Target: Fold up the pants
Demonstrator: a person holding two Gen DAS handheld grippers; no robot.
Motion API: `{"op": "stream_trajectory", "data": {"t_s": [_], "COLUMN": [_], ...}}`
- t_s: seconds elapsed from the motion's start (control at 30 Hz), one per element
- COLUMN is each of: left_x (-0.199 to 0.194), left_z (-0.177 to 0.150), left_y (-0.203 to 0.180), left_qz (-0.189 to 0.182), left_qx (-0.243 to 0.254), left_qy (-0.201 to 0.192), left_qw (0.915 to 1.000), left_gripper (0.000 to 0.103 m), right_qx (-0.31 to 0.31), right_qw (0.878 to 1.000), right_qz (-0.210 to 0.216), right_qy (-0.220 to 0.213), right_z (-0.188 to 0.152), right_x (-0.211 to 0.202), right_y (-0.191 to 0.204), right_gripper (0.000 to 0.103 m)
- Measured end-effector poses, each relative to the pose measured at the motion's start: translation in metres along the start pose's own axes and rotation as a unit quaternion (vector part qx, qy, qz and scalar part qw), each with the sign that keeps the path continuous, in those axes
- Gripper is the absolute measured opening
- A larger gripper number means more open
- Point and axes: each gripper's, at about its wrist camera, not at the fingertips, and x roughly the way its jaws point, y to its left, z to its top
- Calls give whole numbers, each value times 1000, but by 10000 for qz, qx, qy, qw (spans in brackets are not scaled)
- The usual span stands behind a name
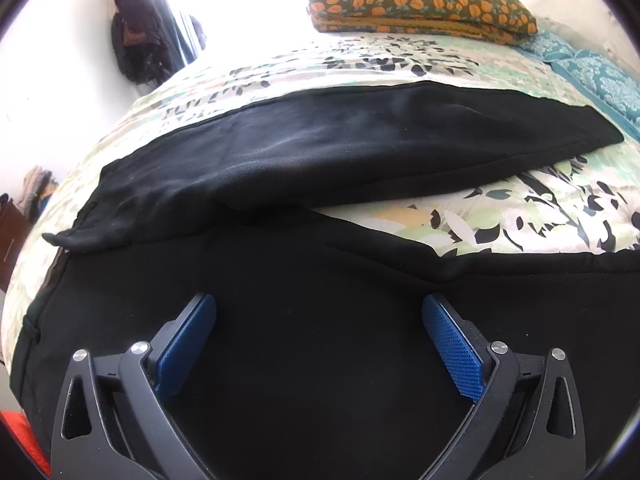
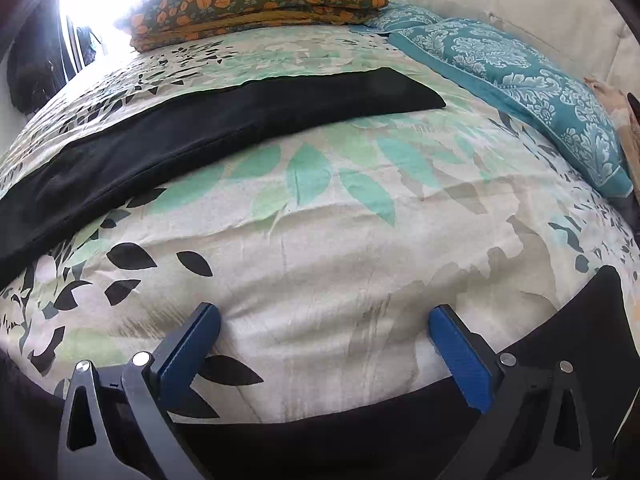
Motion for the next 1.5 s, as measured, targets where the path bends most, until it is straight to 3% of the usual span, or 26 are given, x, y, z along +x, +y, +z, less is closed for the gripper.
{"op": "stream_trajectory", "data": {"t_s": [0.1, 0.53, 0.9, 1.5], "left_x": [-1, -5, -7, -6], "left_z": [-1, -4, -5, -5], "left_y": [3, -1, -10, -6], "left_qz": [13, 147, 473, 343], "left_qx": [13, 105, 340, 235], "left_qy": [-4, -45, -168, -154], "left_qw": [10000, 9998, 9982, 9990], "left_gripper": [102, 102, 102, 102], "right_qx": [127, 76, 76, 74], "right_qw": [9998, 9999, 9999, 9999], "right_qz": [165, 93, 98, 101], "right_qy": [41, 32, 29, 26], "right_z": [0, -1, -1, -1], "right_x": [1, 1, 1, 1], "right_y": [-5, -1, -1, -2], "right_gripper": [103, 103, 103, 103]}}
